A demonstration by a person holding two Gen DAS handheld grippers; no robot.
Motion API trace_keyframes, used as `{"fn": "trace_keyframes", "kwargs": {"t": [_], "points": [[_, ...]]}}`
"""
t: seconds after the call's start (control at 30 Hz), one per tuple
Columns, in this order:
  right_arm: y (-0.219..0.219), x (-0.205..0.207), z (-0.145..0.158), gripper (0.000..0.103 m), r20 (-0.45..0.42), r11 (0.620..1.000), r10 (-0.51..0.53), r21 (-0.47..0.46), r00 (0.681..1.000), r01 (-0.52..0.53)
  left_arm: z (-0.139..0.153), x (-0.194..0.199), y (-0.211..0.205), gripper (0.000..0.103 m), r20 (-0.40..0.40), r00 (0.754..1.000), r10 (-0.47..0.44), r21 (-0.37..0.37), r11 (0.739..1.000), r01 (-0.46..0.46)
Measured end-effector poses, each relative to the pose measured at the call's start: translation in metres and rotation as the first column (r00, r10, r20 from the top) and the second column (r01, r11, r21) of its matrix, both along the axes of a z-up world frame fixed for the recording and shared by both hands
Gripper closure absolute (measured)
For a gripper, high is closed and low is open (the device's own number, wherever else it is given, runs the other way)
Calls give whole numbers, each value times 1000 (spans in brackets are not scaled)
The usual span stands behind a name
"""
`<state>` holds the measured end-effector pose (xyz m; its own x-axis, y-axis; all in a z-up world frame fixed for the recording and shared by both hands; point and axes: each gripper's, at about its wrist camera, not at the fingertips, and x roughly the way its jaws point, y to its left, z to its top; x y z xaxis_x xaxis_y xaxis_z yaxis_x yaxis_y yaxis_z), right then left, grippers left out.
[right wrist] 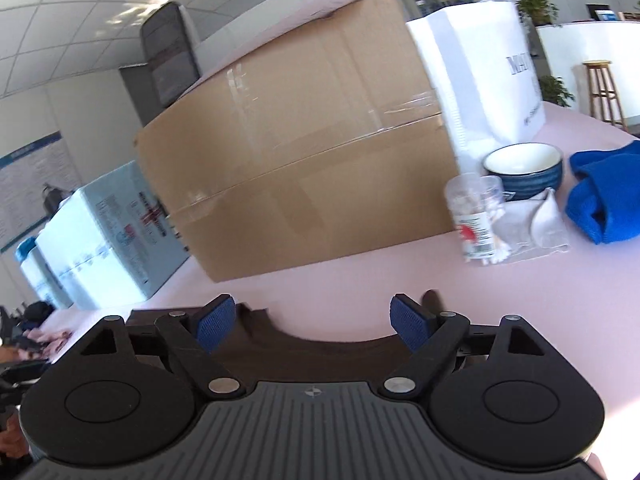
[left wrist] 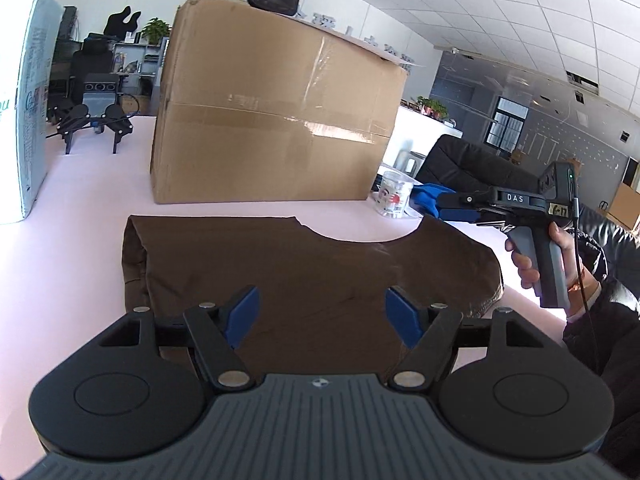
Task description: Fold clothes
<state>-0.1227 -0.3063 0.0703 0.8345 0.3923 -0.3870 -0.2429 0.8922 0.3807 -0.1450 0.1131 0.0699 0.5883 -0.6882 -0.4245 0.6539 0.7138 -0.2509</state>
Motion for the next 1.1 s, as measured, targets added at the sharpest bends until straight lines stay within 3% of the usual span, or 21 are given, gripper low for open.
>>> {"fn": "trace_keyframes", "kwargs": {"t": [0.07, 0.17, 0.33, 0.47, 0.6, 0.73, 0.93, 1.1], "points": [[27, 5, -1, 19, -20, 992, 87, -92, 996, -88, -4, 4, -2, 32, -23, 999, 23, 21, 1000, -22], [61, 20, -4, 19, -32, 951, 170, -258, 985, -173, -11, 17, 1, 32, -97, 990, 98, 45, 995, -94], [94, 44, -2, 19, -66, 899, 290, -323, 955, -295, -27, 36, 7, 31, -219, 953, 207, 120, 976, -184], [127, 41, -10, 19, -57, 829, 405, -398, 913, -393, -28, 32, 2, 31, -191, 958, 215, 156, 970, -187], [155, 43, -31, 22, -89, 753, 362, -559, 928, -347, -26, 28, 2, 31, -157, 959, 234, 154, 965, -211], [146, 61, -41, 22, -113, 816, 224, -522, 968, -250, -19, 25, 12, 30, -141, 960, 241, 93, 969, -229], [135, 72, -43, 19, -122, 841, 78, -525, 990, -130, -15, 19, 9, 28, -120, 972, 204, 73, 978, -196], [119, 85, -54, 2, -120, 893, -34, -450, 992, -24, -10, 10, 6, 26, -78, 984, 160, 51, 986, -156]]}}
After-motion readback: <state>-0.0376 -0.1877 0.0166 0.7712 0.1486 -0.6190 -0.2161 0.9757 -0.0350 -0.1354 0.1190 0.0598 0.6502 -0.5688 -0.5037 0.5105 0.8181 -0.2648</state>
